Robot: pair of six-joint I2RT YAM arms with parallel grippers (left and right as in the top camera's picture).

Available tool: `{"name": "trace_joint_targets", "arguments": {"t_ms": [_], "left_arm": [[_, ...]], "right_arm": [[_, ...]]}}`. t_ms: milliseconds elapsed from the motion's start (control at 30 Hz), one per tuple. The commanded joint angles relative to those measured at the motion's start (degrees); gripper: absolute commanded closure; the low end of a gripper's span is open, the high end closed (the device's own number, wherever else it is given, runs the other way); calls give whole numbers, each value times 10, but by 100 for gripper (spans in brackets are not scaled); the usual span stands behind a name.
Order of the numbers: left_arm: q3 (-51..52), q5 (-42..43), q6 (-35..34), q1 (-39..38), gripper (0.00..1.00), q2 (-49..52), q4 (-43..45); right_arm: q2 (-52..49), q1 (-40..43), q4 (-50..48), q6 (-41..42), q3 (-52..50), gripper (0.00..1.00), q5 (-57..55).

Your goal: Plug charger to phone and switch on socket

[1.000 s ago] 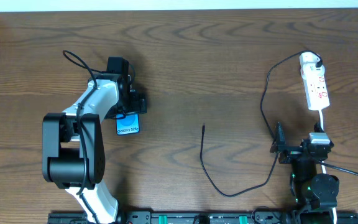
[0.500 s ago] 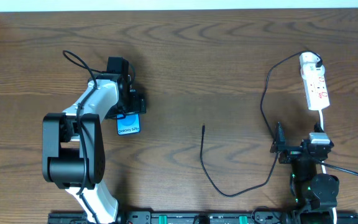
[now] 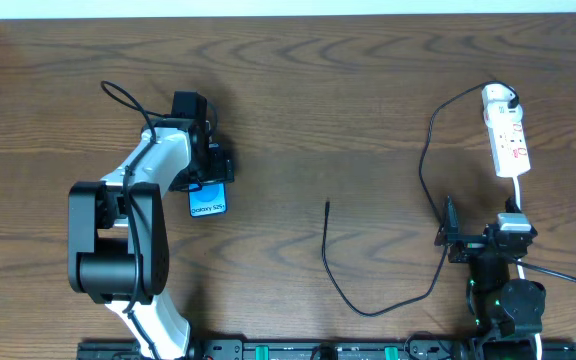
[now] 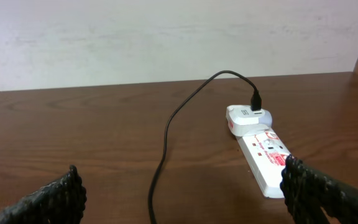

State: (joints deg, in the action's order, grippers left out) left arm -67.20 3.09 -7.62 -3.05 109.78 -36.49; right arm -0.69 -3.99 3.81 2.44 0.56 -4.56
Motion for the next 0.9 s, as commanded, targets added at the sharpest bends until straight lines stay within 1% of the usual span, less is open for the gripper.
{"name": "trace_joint_targets", "arguments": {"t_ms": [0, 267, 333, 367, 600, 867], "left_arm": [[23, 3, 2, 2, 16, 18, -7], [23, 3, 2, 2, 16, 18, -7], [23, 3, 1, 2, 17, 18, -7], [23, 3, 1, 2, 20, 18, -7], [23, 4, 1, 2, 21, 18, -7], [23, 4, 1, 2, 25, 18, -7]], "right_arm": [[4, -3, 0, 7, -2, 1, -2], [4, -3, 0, 7, -2, 1, -2], [4, -3, 0, 7, -2, 1, -2], [4, -3, 0, 7, -2, 1, -2], [4, -3, 0, 7, -2, 1, -2], [4, -3, 0, 7, -2, 1, -2]]}}
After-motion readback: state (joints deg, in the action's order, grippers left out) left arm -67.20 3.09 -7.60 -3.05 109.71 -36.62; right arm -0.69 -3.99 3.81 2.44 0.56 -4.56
